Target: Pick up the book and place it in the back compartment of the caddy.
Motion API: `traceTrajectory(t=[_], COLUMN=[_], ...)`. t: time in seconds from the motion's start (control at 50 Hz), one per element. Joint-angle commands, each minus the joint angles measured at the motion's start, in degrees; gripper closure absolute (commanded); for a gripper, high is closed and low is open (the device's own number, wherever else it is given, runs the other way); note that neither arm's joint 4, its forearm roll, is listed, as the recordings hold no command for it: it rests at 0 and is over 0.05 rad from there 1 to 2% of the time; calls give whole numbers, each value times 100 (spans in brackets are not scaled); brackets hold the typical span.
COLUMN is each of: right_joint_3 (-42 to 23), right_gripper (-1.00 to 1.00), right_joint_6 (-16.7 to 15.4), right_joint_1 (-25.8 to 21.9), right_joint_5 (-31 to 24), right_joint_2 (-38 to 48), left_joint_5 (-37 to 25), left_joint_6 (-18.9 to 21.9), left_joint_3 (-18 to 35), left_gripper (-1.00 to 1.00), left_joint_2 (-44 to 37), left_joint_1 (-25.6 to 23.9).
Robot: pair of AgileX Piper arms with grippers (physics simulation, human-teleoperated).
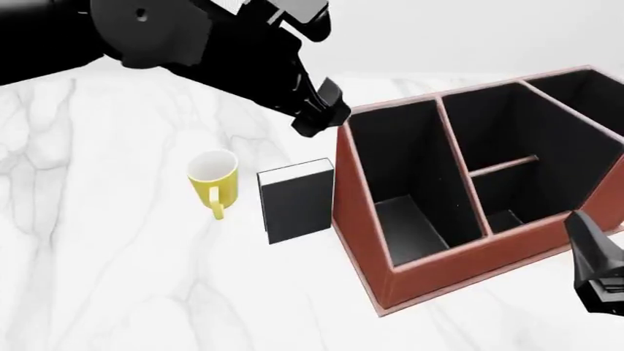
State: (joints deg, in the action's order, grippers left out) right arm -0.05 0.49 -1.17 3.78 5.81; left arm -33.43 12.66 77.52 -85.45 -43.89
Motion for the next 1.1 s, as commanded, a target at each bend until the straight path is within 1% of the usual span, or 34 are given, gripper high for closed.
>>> traceTrajectory(t=[0.02, 0.14, 0.38, 0.46, 0.52, 0.54, 0.62, 0.68, 0.72, 0.78, 0.86, 0.9, 0.98, 1.0, 1.06, 1.1], right_joint_3=[0, 0, 1, 1, 1, 1, 1, 1, 1, 1, 2, 2, 2, 2, 2, 2], right_gripper=[-100, -100, -100, -100, -100, -100, -100, -100, -100, -100, -100, -100, -100, -100, -100, -100], right_joint_6=[-12, -9, -6, 1, 7, 18, 20, 24, 31, 30, 34, 38, 40, 38, 47, 47], right_joint_1=[-10, -14, -14, -19, -20, -19, -24, -28, -30, -33, -27, -27, -26, -25, -27, -26], right_joint_5=[56, 65, 110, 143, 155, 179, 234, 265, 287, 305, 345, 323, 337, 331, 321, 325], right_joint_2=[59, 70, 121, 160, 172, 201, 265, 303, 331, 353, 404, 381, 399, 392, 381, 384], left_joint_5=[47, 283, 590, 769, 844, 910, 973, 1007, 1018, 1034, 1048, 1047, 1014, 961, 1016, 1024], left_joint_6=[18, 4, 112, 15, 71, 20, 39, -21, 72, 106, 2, 104, 108, 161, 235, 229], left_joint_3=[-42, -239, -248, -391, -426, -497, -561, -644, -647, -654, -729, -710, -706, -677, -767, -734], left_gripper=[-100, -100, -100, -100, -100, -100, -100, -100, -100, -100, -100, -100, -100, -100, -100, -100], left_joint_2=[-293, -455, -781, -860, -938, -969, -1041, -1095, -1187, -1225, -1285, -1386, -1515, -1619, -1681, -1706], left_joint_1=[122, 169, 274, 232, 276, 263, 306, 310, 388, 428, 404, 493, 578, 644, 696, 729])
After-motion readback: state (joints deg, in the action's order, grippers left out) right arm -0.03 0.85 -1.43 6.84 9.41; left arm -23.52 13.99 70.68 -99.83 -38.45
